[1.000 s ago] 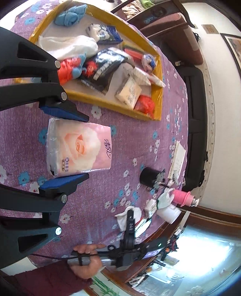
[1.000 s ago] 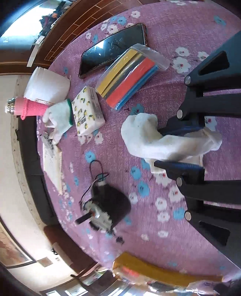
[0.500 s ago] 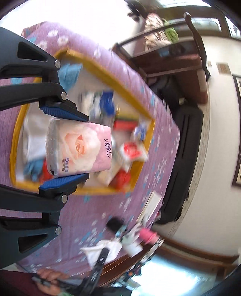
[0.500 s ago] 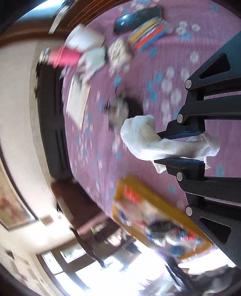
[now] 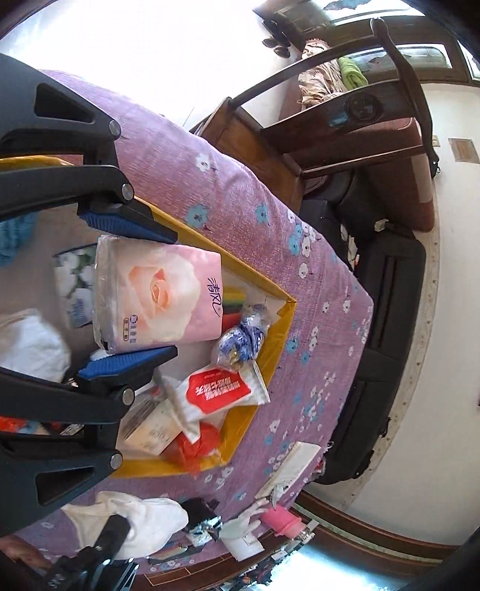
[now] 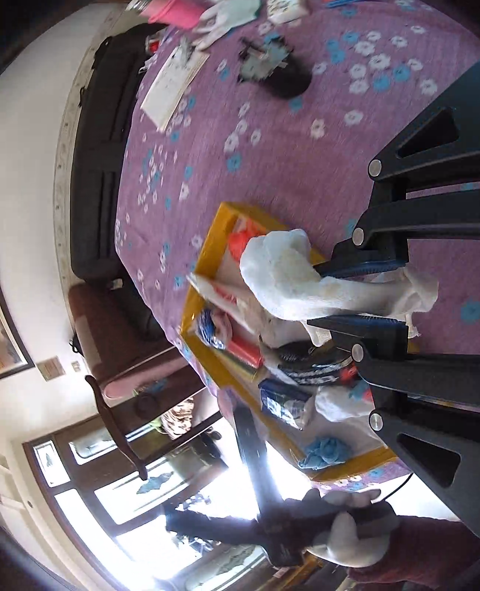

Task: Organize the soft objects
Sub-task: 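Open both tools to drop the tissue pack and cloth into the box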

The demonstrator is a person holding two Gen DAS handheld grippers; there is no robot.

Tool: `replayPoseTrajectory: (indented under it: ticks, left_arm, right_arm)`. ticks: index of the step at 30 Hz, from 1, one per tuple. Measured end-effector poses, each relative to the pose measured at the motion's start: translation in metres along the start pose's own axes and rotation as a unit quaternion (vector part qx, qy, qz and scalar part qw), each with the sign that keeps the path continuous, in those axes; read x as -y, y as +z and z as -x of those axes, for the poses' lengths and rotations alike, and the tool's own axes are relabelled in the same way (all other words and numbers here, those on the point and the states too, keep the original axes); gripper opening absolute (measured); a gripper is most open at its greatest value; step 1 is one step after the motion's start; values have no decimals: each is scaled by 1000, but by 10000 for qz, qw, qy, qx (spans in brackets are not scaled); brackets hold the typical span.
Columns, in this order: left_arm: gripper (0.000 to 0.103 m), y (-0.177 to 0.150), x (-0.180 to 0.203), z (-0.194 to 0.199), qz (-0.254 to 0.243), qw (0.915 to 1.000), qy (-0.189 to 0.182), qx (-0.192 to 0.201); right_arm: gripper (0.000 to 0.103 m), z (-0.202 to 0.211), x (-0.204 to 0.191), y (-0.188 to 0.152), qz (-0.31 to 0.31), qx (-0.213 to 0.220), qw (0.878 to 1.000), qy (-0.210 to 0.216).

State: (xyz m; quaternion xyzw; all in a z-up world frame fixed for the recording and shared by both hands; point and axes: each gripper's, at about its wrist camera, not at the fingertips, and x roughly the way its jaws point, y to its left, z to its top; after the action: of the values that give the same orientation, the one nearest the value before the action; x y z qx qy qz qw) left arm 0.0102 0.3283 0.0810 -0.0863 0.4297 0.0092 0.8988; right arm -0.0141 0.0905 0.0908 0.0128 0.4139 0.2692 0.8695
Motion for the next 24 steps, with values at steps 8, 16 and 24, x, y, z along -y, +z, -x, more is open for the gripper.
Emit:
replayPoseTrajectory:
  ticks: [8, 16, 24]
  left_arm:
    - [71, 5, -16, -19, 359, 9990, -257, -102]
    - [82, -16, -20, 32, 427, 9972, -404, 461]
    - [88, -33, 3, 39, 308, 9947, -450, 867]
  right_arm:
    - [21, -46, -20, 25, 110, -291, 9995, -9]
    - [21, -91, -28, 36, 239, -528, 9981, -225]
    - [50, -101, -14, 29, -23, -697, 9972, -282]
